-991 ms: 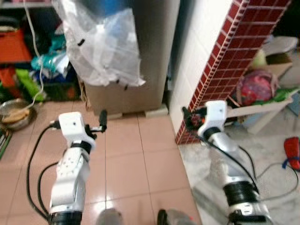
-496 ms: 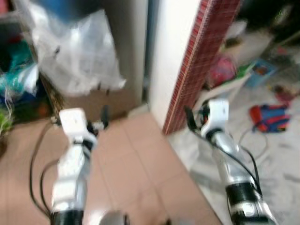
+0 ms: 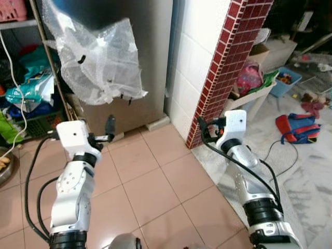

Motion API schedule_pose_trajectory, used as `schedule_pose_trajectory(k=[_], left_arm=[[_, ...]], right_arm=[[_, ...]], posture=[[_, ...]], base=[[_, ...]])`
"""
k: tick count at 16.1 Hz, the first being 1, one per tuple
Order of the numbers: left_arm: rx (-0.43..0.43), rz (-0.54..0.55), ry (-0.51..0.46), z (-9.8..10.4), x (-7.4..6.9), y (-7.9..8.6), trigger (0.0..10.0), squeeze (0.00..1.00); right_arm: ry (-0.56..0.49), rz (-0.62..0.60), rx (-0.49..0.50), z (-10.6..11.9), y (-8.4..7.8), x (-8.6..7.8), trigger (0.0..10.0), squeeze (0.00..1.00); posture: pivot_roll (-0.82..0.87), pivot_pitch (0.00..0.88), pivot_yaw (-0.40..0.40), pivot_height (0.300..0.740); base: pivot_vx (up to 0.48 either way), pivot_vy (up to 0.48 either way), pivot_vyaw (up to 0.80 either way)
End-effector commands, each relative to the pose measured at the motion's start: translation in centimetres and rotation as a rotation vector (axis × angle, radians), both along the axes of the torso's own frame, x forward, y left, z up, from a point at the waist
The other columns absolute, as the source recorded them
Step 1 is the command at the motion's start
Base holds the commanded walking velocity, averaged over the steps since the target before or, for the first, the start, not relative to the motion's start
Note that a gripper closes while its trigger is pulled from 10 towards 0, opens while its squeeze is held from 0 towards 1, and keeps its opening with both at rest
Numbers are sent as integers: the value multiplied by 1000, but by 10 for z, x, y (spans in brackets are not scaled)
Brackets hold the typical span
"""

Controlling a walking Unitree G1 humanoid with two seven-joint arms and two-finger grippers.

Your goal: Restocking fridge

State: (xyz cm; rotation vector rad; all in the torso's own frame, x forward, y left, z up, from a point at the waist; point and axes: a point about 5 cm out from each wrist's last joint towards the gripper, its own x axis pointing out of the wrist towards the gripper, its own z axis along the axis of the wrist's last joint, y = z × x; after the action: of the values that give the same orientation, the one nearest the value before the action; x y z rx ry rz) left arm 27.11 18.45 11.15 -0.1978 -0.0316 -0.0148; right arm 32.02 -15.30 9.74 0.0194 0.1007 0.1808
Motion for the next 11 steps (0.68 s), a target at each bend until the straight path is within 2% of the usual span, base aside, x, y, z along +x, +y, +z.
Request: schedule_pose_trajectory(k=[1, 11], left_arm=[[0, -25, -15, 3, 1, -3, 10000, 0], [12, -26, 11, -4, -6, -1, 10000, 0]], right_arm=[[-4, -5, -5, 1, -3, 2, 10000, 0], [-13, -7, -1, 1, -3, -1, 10000, 0]], posture=[[77, 11, -50, 740], [74, 15, -43, 740]], base=[[247, 0, 0], [386, 0, 0]])
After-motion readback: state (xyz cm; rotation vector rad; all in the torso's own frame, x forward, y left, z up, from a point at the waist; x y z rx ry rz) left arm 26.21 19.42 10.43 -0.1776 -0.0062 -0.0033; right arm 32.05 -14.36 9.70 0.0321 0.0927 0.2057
